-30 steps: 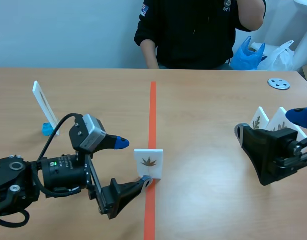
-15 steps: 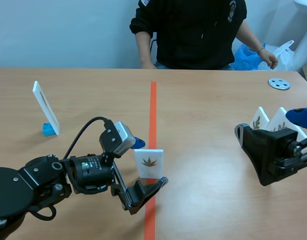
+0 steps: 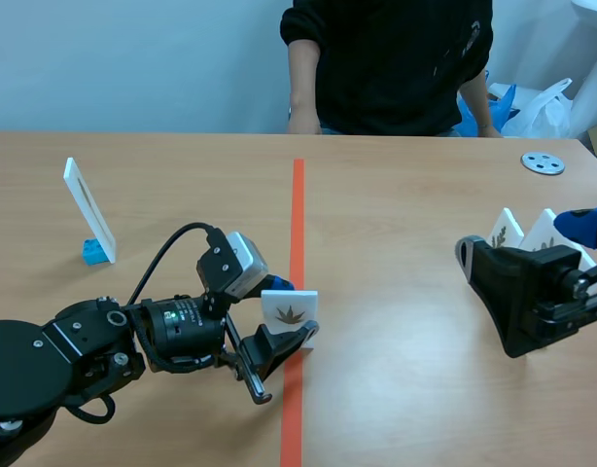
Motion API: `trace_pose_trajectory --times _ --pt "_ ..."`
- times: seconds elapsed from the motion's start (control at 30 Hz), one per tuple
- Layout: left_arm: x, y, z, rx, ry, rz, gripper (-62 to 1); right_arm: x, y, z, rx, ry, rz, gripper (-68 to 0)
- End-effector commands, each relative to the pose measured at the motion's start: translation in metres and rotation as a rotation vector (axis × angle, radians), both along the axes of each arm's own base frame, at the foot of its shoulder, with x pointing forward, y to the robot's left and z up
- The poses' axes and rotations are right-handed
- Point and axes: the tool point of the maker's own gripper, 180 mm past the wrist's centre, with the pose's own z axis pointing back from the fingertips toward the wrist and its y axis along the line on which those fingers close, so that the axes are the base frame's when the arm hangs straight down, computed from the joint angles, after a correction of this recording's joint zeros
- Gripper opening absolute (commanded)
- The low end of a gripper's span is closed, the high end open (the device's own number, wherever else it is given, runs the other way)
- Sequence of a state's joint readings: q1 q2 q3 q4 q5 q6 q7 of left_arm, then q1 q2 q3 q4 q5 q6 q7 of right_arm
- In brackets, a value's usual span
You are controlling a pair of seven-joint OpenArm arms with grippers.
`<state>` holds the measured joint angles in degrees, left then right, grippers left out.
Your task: Sort the leaf by its shape. The table is split by an orange tape line. A compound leaf with several leaflets goes to the left side, a simple leaf with one blade goes to the right side. Return to the home posture when a red brick is placed on the table.
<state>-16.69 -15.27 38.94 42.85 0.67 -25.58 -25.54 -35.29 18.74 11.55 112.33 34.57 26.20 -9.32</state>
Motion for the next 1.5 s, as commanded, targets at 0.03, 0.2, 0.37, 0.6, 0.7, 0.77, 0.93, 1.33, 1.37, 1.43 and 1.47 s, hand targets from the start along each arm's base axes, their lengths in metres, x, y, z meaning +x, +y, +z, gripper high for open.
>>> trace_pose_trajectory --times 0.03,0.2,0.37,0.6,0.7,0.77,0.93,1.33,1.37,1.43,1.47 --pt "0.01 -0.002 0.012 -0.017 -0.045 0.021 -28.6 0.001 -0.001 0.007 0.004 -0.024 0.003 0.4" --pt "0.011 0.001 0.009 -0.008 -0.043 0.034 -36.2 0.001 -0.001 0.007 0.004 -0.024 0.003 0.4" --pt "0.01 0.004 0.003 0.002 -0.03 0.039 -46.8 0.001 -0.001 0.007 0.004 -0.024 0.003 0.4" --pt "0.01 0.005 0.003 0.0 -0.03 0.04 -55.1 0.002 -0.001 0.008 0.005 -0.027 0.002 0.4" --pt "0.01 0.005 0.005 -0.009 -0.034 0.039 -55.2 0.002 -0.001 0.008 0.005 -0.027 0.002 0.4" --pt "0.009 0.005 0.007 -0.022 -0.033 0.036 -55.2 0.002 -0.001 0.008 0.006 -0.027 0.002 0.4" --pt "0.013 0.016 0.031 -0.133 0.0 0.08 -55.2 0.003 -0.001 0.01 0.009 -0.04 0.002 0.4" --pt "0.022 0.094 0.064 -0.281 0.076 0.393 -55.2 0.003 -0.001 0.011 0.009 -0.043 0.001 0.4" --pt "0.022 0.102 0.064 -0.287 0.082 0.421 -55.2 0.003 -0.001 0.011 0.009 -0.043 0.001 0.4" --pt "0.023 0.117 0.063 -0.295 0.086 0.48 -55.2 0.003 -0.001 0.011 0.009 -0.043 0.001 0.4" --pt "0.025 0.126 0.062 -0.292 0.079 0.515 -55.2 0.003 -0.001 0.011 0.009 -0.043 0.001 0.4"
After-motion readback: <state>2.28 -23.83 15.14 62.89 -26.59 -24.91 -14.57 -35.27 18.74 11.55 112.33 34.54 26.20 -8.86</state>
